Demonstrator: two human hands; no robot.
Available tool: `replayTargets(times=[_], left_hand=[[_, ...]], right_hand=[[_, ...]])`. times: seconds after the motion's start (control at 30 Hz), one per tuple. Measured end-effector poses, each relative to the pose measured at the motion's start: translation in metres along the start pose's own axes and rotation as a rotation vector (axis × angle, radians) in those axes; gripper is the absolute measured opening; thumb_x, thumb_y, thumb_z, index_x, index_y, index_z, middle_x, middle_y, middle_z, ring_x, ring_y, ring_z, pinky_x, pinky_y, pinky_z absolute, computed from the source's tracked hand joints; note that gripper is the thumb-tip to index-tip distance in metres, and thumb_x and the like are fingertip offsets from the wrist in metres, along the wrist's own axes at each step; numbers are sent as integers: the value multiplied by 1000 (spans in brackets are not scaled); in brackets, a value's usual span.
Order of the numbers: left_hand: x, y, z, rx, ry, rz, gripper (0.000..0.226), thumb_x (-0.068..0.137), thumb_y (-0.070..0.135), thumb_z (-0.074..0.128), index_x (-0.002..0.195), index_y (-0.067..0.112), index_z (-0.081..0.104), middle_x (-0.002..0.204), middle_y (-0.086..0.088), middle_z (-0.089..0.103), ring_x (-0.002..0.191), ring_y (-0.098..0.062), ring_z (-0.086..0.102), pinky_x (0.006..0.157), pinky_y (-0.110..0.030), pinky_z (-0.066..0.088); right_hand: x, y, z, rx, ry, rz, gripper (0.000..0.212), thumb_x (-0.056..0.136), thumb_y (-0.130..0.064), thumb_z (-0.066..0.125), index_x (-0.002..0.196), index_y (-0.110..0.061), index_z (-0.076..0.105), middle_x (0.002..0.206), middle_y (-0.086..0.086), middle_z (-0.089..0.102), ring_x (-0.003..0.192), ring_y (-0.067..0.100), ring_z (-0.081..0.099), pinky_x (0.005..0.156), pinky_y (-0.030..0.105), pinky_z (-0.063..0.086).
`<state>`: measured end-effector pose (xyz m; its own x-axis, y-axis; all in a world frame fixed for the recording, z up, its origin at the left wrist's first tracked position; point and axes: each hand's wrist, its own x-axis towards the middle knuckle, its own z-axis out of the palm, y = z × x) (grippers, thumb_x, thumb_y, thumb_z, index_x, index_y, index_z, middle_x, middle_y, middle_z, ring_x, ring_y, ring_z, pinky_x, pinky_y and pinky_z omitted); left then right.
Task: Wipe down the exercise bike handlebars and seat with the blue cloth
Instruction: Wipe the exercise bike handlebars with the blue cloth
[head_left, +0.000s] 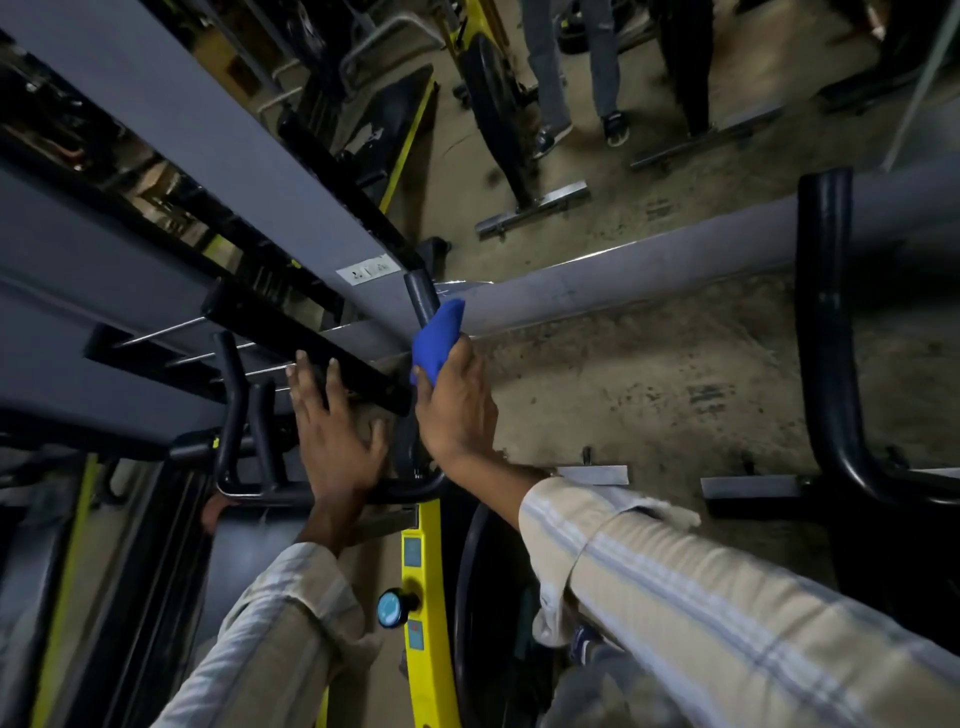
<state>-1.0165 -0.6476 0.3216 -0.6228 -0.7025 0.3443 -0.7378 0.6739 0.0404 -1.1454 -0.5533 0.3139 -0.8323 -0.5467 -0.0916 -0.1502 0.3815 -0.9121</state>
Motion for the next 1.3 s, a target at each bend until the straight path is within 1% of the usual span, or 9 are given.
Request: replayTargets(times=[0.2,0.3,0.47,0.6,0.83,1.0,1.07,1.2,1.3], left_hand=[[-1,-1,1,-5,13,21,89,81,28,65,160,4,32,177,-20,2,164,-43,4,132,-55,16],[-1,-3,2,-19,22,33,88,82,21,69,159,2,32,176,-21,3,163,-44,4,131,-57,18],[-3,-10,4,-91,38,65,83,83,18,65,158,-1,34,176,-22,7,163,-45,3,131,-57,18],[-1,-16,6,-194,95,120,72,91,14,60,157,-1,36,176,-23,8,163,-45,5,134,-51,13],[-2,-30,8,-346,122,181,51,106,17,48,155,2,45,176,-21,13,164,-41,8,130,-58,20],[-1,-48,4,-340,116,280,52,108,19,43,160,8,41,176,-22,12,163,-42,11,131,-58,17],[-3,-47,5,-355,121,267,53,108,19,42,160,9,41,176,-21,12,164,-40,11,131,-58,17],[-4,-46,4,-365,125,248,53,108,21,41,160,10,40,176,-19,11,164,-39,9,132,-56,16],[-5,-44,3,-362,117,227,54,108,22,40,161,12,40,177,-18,10,165,-37,8,132,-56,16]], right_hand=[[-54,6,9,-138,135,9,79,94,-26,69,160,-2,34,127,20,61,108,38,64,83,45,56],[-83,17,15,-129,149,-40,88,90,-17,69,165,-8,23,150,21,48,120,38,58,97,48,54],[-117,26,23,-248,91,-141,88,98,-23,58,169,-23,6,175,21,-1,159,42,18,125,52,32],[-130,37,18,-504,86,-314,79,97,-34,44,169,-27,11,175,24,-4,161,48,-1,128,61,21],[-143,55,23,-951,-43,-717,76,95,-26,56,164,-15,27,163,22,38,155,47,28,127,68,15],[-105,9,34,-1147,-206,-712,60,88,-40,66,139,-10,55,114,11,72,102,33,68,101,47,46],[-105,6,35,-1178,-193,-701,58,84,-39,71,134,-11,59,109,9,72,97,31,67,94,44,48],[-134,40,27,-1245,-98,-795,79,87,-28,59,156,-2,33,140,23,52,129,45,52,121,64,32],[-130,42,26,-1266,-106,-789,79,87,-26,59,157,-4,30,144,23,49,132,46,50,121,65,30]])
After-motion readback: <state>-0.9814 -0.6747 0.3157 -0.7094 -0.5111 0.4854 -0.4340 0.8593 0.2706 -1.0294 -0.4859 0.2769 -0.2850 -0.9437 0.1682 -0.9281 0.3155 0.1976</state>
